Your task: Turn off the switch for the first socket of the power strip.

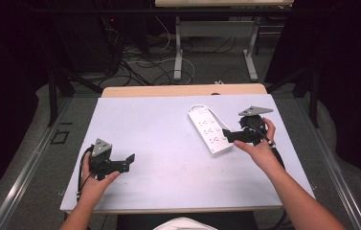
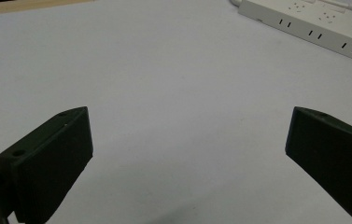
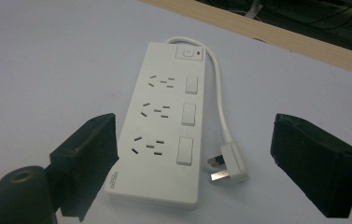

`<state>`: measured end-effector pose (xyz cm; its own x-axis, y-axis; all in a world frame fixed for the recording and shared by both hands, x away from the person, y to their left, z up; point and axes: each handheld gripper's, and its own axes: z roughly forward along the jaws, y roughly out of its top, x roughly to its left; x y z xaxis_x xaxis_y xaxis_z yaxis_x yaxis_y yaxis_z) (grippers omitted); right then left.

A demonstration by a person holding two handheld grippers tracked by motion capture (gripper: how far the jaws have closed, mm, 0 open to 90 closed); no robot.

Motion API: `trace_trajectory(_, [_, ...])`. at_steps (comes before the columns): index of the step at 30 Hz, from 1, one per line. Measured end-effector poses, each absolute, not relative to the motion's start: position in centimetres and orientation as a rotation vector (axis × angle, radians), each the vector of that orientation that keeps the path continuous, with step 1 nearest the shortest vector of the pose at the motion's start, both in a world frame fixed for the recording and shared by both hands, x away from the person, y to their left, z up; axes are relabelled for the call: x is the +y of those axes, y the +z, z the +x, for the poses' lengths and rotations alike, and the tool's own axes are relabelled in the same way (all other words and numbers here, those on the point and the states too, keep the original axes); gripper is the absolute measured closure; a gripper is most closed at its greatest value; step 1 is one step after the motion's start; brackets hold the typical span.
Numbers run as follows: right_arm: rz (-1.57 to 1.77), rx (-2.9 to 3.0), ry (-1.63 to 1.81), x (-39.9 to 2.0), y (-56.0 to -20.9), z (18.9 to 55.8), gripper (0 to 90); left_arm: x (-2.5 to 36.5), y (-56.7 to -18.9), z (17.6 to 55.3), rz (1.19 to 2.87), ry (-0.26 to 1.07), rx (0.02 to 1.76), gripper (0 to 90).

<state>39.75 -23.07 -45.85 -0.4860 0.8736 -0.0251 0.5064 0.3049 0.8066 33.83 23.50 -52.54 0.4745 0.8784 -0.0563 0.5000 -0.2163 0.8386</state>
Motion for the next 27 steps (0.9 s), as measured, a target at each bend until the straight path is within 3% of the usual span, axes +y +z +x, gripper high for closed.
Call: trace_trajectory(27, [1.185,2.149,1.005,-21.6,-45.2,42.6,15.1,23.5,-52.5,33.8,1.883,0.559,1.148,1.1])
